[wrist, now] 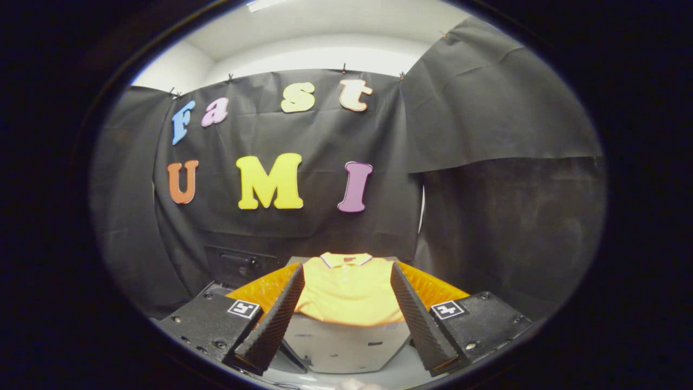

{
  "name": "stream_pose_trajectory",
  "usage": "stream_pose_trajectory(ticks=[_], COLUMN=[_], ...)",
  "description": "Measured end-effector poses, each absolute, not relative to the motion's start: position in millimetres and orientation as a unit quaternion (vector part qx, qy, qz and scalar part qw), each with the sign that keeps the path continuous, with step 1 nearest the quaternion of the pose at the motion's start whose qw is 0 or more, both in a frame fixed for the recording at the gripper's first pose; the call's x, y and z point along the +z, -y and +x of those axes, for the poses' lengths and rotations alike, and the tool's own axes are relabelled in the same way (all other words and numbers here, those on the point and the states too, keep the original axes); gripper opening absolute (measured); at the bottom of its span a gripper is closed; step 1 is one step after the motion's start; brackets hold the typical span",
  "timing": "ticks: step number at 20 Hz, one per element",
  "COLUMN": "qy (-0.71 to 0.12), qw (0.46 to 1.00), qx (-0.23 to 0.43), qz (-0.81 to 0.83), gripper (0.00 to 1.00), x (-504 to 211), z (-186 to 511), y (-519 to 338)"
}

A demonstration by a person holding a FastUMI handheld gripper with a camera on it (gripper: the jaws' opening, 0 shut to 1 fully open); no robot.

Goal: Put the clothes into the washing machine and then close the washing machine lid.

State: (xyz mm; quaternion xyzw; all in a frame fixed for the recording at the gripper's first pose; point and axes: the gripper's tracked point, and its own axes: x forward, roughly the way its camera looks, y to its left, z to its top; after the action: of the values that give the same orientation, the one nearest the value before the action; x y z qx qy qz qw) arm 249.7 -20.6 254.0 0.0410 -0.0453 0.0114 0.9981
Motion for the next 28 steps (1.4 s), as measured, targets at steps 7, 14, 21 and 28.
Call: stream_pose_trajectory(ticks=[7,14,21,28], qy=[0.017,-0.040,-0.137,-0.238], qw=[1.000,0.998,0.990,0.971], qx=[0.019,0.042,0.045,0.030], qz=[0.013,0.001,-0.005,-0.012], gripper=[1.00,1.00,1.00,1.00], x=[285.9,280.5,227.4,159.9], z=[362.8,453.1,510.0,547.3], y=[21.6,0.6,-4.9,0.0])
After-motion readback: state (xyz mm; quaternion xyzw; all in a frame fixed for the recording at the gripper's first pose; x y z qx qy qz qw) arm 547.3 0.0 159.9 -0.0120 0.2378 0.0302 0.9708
